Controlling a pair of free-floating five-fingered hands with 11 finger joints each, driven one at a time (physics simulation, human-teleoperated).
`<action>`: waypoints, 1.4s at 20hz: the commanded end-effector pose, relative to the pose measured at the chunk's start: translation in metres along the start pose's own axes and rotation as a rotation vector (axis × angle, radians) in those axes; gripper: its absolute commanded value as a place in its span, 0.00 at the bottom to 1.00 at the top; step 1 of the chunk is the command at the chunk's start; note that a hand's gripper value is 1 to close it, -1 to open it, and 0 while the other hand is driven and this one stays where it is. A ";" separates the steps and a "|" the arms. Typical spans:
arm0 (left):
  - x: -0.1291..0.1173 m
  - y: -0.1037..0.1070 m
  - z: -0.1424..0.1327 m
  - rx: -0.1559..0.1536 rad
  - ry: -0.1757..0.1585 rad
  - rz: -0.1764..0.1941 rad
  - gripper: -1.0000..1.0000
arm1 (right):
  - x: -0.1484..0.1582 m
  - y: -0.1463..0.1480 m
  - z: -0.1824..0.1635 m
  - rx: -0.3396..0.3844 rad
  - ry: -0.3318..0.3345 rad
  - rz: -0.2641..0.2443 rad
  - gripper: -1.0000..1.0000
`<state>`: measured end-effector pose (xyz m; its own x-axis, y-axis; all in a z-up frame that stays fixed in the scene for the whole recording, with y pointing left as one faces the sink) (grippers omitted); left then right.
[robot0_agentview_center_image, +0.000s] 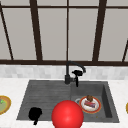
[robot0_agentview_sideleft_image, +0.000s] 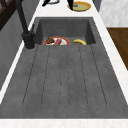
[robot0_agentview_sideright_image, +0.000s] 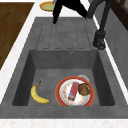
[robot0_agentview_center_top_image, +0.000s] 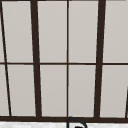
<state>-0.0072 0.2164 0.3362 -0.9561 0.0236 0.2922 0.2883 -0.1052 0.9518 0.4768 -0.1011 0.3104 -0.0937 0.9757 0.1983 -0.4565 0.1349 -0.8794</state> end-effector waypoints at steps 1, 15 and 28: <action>0.000 0.000 0.000 0.000 0.000 0.000 0.50 | -0.001 -0.004 -0.010 0.129 0.055 0.053 0.00; 0.000 0.000 0.000 0.000 0.000 0.000 0.50 | 0.002 0.040 -0.094 0.191 0.226 0.017 0.00; 0.000 0.000 0.000 0.000 0.000 0.000 0.50 | 0.011 0.025 -0.124 0.292 0.296 0.049 0.00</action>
<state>-0.0072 0.2164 0.3362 -0.9561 0.0236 0.2922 0.2883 -0.1052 0.9518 0.5674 -0.0668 0.2082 0.0939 0.9955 0.0092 -0.6963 0.0723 -0.7141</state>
